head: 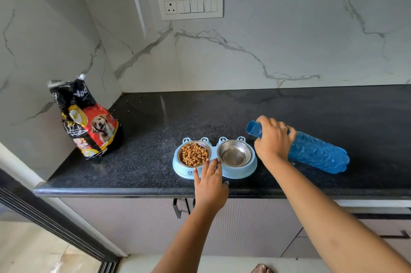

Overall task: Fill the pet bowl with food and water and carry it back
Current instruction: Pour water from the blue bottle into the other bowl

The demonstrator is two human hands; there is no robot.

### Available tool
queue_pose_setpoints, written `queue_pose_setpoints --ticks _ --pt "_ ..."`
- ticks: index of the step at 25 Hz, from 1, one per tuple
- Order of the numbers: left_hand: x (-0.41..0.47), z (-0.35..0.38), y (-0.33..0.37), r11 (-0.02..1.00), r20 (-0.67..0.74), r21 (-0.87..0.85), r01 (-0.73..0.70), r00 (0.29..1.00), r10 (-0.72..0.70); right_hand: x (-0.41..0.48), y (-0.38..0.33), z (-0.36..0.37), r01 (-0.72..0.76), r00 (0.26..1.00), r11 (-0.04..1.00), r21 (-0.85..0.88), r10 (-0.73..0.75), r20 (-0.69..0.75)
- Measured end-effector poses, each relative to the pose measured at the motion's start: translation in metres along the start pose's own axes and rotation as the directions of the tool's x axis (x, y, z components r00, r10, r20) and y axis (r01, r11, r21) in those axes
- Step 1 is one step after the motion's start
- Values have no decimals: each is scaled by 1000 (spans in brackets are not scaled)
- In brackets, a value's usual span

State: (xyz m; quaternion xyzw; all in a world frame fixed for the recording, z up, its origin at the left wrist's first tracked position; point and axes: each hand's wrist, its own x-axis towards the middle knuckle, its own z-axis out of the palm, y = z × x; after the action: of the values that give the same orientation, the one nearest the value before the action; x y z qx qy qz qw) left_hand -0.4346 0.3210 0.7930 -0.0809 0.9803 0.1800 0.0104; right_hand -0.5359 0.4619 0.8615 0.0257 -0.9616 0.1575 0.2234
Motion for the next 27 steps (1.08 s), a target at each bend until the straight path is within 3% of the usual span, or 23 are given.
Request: queue_pose_setpoints --ticks 16,27 --pt "18 -11 17 990 69 140 -32 997 23 -13 21 45 161 970 961 -227 -111 216" --pt "24 -16 17 943 300 331 -35 951 -71 -10 23 49 211 953 937 -277 -134 272"
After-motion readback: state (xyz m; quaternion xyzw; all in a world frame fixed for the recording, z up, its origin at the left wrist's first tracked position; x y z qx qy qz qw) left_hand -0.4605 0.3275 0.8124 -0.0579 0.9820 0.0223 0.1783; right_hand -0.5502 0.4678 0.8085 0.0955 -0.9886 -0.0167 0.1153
